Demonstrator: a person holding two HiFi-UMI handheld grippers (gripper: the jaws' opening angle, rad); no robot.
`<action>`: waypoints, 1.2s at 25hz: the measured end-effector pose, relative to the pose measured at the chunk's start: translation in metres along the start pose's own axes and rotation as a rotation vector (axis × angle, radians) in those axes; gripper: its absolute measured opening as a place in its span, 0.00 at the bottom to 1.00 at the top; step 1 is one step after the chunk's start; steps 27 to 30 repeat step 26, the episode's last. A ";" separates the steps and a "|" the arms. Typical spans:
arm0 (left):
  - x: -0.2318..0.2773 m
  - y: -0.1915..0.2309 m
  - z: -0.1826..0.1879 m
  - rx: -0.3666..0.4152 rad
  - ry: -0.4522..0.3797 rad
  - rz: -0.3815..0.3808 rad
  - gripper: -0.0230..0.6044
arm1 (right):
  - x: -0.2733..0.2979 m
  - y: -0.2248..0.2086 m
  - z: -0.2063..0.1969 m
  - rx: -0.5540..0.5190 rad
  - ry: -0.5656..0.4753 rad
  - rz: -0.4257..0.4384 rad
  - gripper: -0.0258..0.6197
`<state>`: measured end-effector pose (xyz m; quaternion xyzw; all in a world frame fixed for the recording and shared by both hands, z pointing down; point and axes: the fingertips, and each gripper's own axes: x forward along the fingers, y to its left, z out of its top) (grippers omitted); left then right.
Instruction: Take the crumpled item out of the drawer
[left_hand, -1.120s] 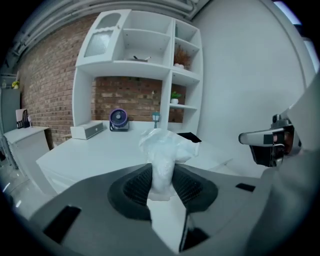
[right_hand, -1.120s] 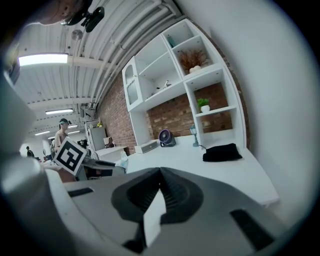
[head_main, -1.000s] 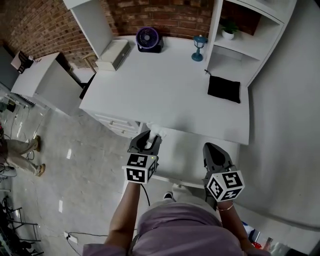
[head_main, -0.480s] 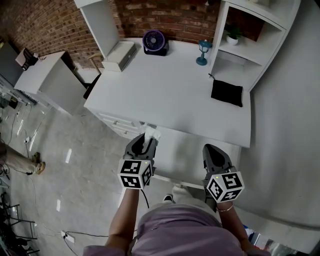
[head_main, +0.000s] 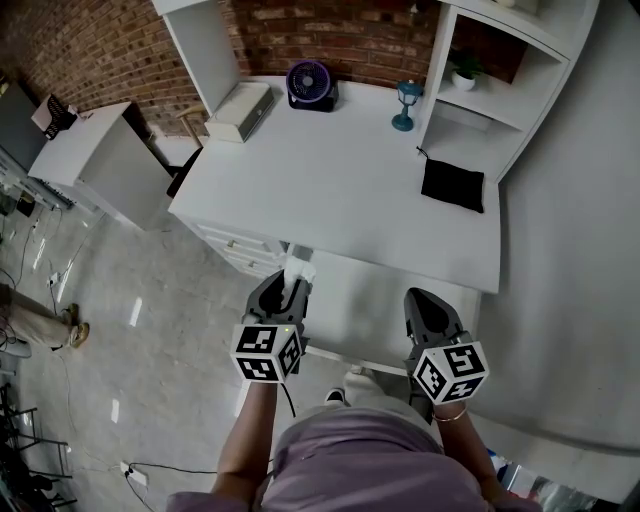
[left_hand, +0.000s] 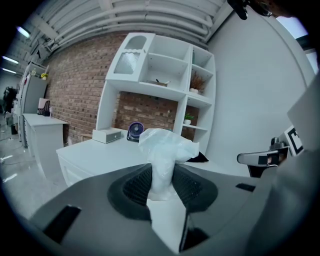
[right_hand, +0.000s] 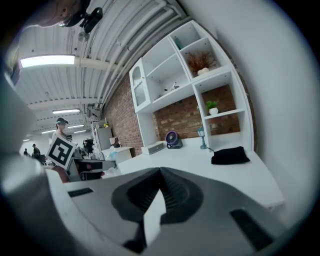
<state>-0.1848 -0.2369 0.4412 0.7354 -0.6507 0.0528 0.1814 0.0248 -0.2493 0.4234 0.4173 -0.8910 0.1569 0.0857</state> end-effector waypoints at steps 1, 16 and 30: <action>-0.001 0.000 -0.001 -0.002 0.000 0.001 0.24 | 0.000 0.001 0.000 -0.003 0.000 0.005 0.04; -0.008 0.000 0.003 -0.016 -0.019 0.017 0.24 | -0.003 0.001 0.001 -0.024 0.006 0.013 0.04; -0.011 -0.005 0.003 -0.022 -0.022 0.026 0.24 | -0.007 -0.003 0.000 -0.023 0.010 0.007 0.04</action>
